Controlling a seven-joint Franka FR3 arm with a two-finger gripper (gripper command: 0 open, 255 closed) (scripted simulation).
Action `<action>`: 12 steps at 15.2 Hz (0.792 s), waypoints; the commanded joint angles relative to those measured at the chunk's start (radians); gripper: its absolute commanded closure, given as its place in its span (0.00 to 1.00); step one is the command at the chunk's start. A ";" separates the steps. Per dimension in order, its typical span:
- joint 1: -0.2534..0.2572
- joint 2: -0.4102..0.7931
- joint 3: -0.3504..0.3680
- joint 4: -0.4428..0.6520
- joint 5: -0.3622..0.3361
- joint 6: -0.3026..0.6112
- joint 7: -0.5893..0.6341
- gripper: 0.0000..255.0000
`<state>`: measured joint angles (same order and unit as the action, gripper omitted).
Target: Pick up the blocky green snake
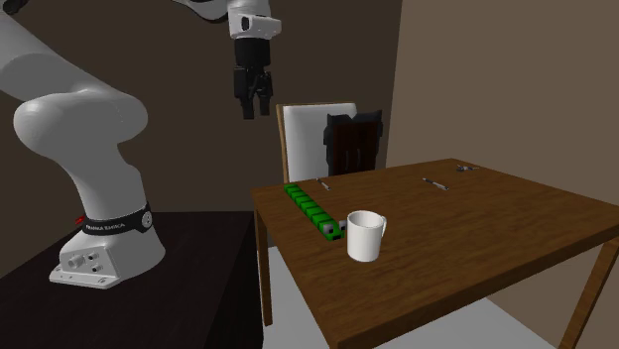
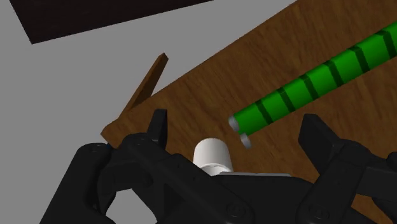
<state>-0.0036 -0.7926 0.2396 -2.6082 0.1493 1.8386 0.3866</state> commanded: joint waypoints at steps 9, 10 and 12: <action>-0.040 0.279 0.240 -0.058 0.103 0.348 0.357 0.00; -0.050 0.319 0.265 -0.054 0.103 0.384 0.396 0.00; -0.076 0.405 0.316 -0.040 0.092 0.458 0.478 0.00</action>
<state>-0.0673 -0.4339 0.5287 -2.6456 0.2439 2.2456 0.8202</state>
